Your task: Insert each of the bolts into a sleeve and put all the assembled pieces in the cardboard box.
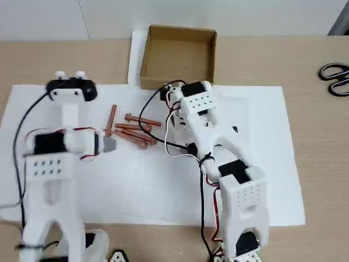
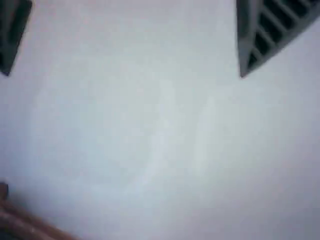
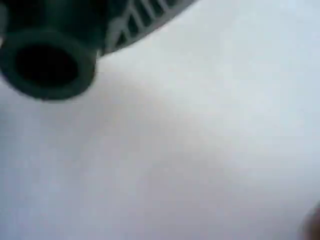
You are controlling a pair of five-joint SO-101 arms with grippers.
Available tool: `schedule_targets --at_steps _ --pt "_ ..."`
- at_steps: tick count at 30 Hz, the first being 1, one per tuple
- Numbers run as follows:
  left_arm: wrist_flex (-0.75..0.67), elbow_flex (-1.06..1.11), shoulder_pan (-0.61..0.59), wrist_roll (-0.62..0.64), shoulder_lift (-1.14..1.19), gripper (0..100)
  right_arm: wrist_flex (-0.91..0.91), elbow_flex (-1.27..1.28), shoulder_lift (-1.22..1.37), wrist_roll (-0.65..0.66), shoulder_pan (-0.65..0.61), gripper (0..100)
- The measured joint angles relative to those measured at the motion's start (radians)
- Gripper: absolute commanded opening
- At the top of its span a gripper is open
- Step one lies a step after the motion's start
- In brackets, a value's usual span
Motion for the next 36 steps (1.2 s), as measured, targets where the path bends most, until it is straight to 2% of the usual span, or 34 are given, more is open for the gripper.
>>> schedule_targets --at_steps 6,8,11,17,21,25,31,36 --pt "0.014 -0.235 0.046 0.005 0.328 27 0.034 -0.032 -0.121 0.066 0.006 1.3" --pt "0.014 -0.33 0.086 0.041 0.434 27 0.037 -0.032 -0.141 0.071 0.02 1.3" --pt "0.014 -0.471 0.152 0.176 0.578 27 0.041 -0.032 -0.144 0.071 0.04 1.3" --pt "0.012 -0.695 0.241 0.568 0.804 27 0.041 -0.032 -0.144 0.071 0.048 1.3" --pt "-0.048 -0.733 0.27 0.64 0.913 20 0.046 -0.032 -0.144 0.071 0.048 1.3" --pt "-0.066 -0.75 0.265 0.775 0.994 15 0.051 -0.032 -0.144 0.071 0.048 1.3" --pt "-0.071 -0.832 0.259 0.856 1.056 15 0.051 -0.032 -0.144 0.071 0.048 1.3" --pt "-0.086 -0.901 0.256 0.862 1.117 15 0.051 -0.032 -0.144 0.071 0.048 1.3"
